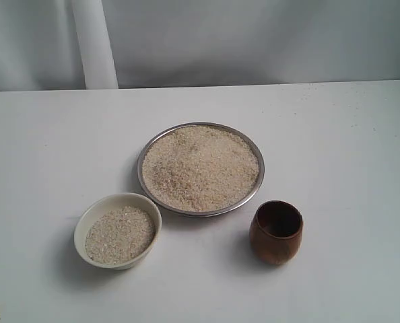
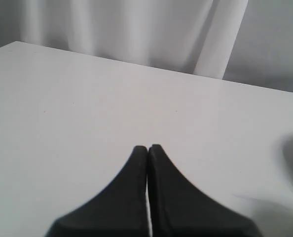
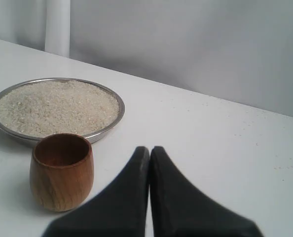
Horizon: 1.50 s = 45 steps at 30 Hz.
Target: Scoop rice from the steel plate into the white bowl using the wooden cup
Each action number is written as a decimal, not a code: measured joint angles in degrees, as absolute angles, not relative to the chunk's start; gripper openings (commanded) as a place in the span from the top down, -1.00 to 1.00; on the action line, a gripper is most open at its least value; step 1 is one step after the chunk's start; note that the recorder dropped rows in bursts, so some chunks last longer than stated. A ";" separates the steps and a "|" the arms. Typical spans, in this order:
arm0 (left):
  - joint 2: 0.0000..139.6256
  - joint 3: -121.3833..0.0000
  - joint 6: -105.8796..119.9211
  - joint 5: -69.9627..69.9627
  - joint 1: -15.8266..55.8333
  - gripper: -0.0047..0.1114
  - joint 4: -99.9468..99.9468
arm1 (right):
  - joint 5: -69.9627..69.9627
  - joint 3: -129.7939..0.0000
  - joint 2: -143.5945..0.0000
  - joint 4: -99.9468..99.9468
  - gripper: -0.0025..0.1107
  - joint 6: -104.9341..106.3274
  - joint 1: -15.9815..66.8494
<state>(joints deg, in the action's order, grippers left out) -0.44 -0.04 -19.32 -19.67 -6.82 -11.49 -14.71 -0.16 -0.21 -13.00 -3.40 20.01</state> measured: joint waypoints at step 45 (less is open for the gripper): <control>-0.44 -0.04 -19.32 -19.67 -6.82 0.92 -11.49 | -14.76 -23.24 -30.11 -7.51 0.96 -3.40 20.01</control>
<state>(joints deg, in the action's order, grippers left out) -0.44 -0.04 -19.32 -19.67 -6.82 -11.49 -14.76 -23.24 -30.11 -7.51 -3.40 20.01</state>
